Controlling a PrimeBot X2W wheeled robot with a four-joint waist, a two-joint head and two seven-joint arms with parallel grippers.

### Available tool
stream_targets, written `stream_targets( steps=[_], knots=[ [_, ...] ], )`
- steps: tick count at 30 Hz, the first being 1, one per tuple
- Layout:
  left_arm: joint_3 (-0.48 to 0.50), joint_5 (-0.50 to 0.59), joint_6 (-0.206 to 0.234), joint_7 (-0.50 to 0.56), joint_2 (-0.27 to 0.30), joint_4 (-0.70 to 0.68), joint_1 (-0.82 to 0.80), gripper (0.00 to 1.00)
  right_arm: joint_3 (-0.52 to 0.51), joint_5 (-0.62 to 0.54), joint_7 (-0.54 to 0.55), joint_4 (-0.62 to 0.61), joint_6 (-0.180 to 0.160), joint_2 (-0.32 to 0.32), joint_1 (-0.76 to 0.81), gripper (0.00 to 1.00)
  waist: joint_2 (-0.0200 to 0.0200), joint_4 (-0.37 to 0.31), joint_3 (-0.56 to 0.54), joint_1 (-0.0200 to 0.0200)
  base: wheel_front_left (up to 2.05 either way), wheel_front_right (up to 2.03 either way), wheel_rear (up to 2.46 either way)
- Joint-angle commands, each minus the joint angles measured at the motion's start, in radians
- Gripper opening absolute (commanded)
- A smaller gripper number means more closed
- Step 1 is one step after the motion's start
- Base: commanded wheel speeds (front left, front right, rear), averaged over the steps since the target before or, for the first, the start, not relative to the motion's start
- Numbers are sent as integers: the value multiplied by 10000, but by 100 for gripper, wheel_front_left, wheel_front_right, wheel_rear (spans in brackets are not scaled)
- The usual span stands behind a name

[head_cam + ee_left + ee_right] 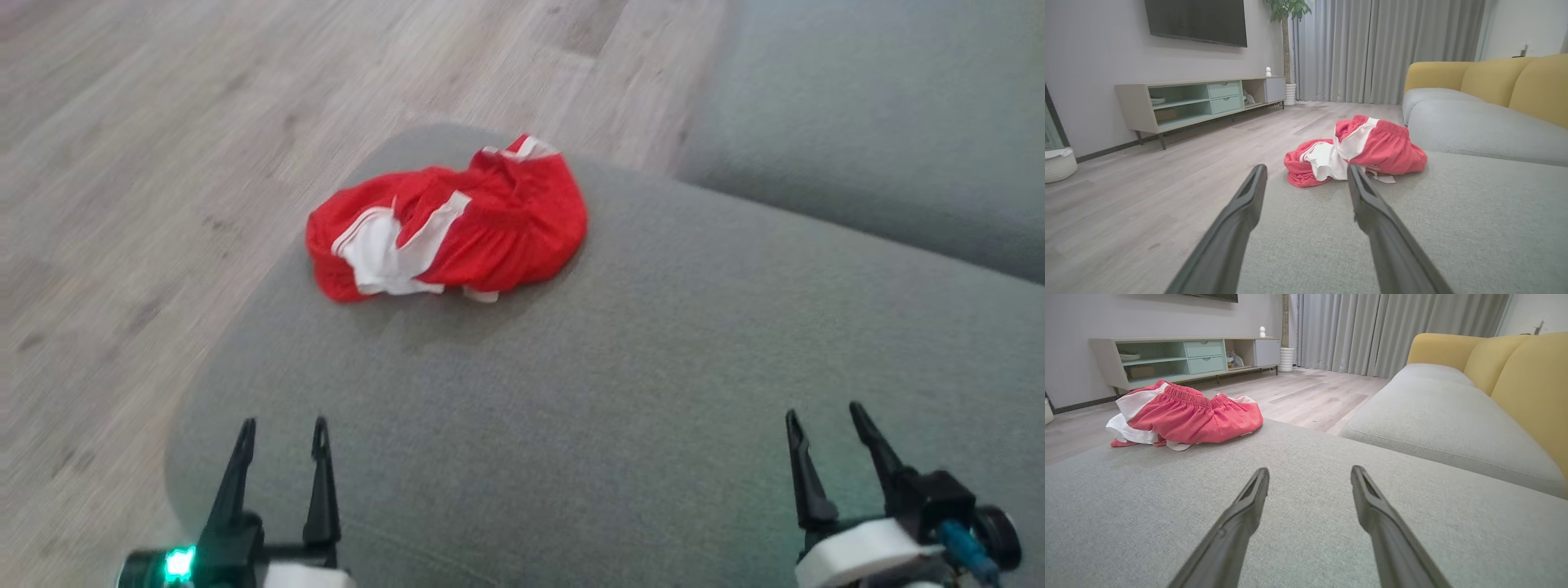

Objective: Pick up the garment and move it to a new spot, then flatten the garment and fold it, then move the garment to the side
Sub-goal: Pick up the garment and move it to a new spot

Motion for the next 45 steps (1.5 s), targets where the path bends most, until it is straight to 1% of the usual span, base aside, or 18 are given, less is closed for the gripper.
stream_targets(
  steps=[1,5,8,10,11,14,16,19,22,25,31,34,37,39,41,42,45],
  knots=[
    [201,154,-30,-107,68,-524,-764,100,141,-96,-138,-338,-7,-106,-486,100,0,223,278,-1,0,0,0],
    [209,165,-84,-107,103,-1042,-1189,100,33,-340,-138,-357,-7,-106,-617,100,0,99,794,-1,0,0,0],
    [127,189,-378,-107,254,-1521,-2088,100,-174,-743,-138,-467,-7,-106,-782,100,0,-3,1451,-1,0,0,0],
    [69,122,-669,-107,336,-1762,-3017,100,-339,-1135,-138,-594,-7,-106,-1005,100,0,-89,2037,-1,0,0,0],
    [69,122,-669,-107,336,-1762,-3017,100,-339,-1135,-138,-594,-7,-106,-1005,100,0,-89,2037,-1,0,0,0],
    [-55,60,-1171,-107,527,-1543,-4679,100,-624,-1762,-138,-771,-7,-106,-1359,100,0,-241,2832,-1,0,0,0],
    [-244,-3,-1468,-107,669,-895,-5849,100,-805,-2148,-138,-877,-7,-115,-1578,100,0,-355,3287,-1,0,0,0],
    [-659,-373,-1784,218,851,779,-7622,100,-972,-2459,-138,-1085,-7,-325,-1888,100,0,-535,3859,-1,0,0,0],
    [-1064,-864,-1890,797,1096,2371,-9226,100,-1115,-2576,-138,-1363,-7,-568,-2157,100,0,-726,4394,-1,0,0,0],
    [-1585,-1497,-1909,1324,1232,3760,-10216,100,-1234,-2639,-138,-1645,-7,-737,-2279,100,0,-878,4834,-1,0,0,0],
    [-2920,-3164,-1915,2014,1468,5726,-11225,100,-1418,-2735,-138,-2111,-7,-1048,-2229,100,0,-938,5504,-1,0,0,0],
    [-3589,-3683,-1915,2322,1613,6498,-11412,100,-1489,-2765,-138,-2252,-7,-1104,-2217,100,0,-908,5641,-1,0,0,0],
    [-4126,-4137,-1916,2354,1625,6989,-11450,100,-1469,-2805,-138,-2292,-7,-1089,-2201,100,0,-877,5668,-1,0,0,0],
    [-4485,-4392,-1916,2193,1648,7156,-11450,100,-1442,-2816,-138,-2273,-7,-1068,-2198,100,0,-850,5636,-1,0,0,0],
    [-4886,-4591,-1916,2071,1684,7294,-11433,31,-1396,-2808,-138,-2237,-7,-1041,-2192,100,0,-828,5577,-1,0,0,0],
    [-5118,-4710,-1916,2030,1696,7321,-11416,0,-1370,-2797,-138,-2219,-7,-1030,-2187,100,0,-821,5534,-1,0,0,0],
    [-5815,-5214,-1916,1979,1811,7276,-11367,0,-1303,-2760,-138,-2153,-7,-999,-2171,100,0,-823,5392,-1,0,0,0]
  ],
)
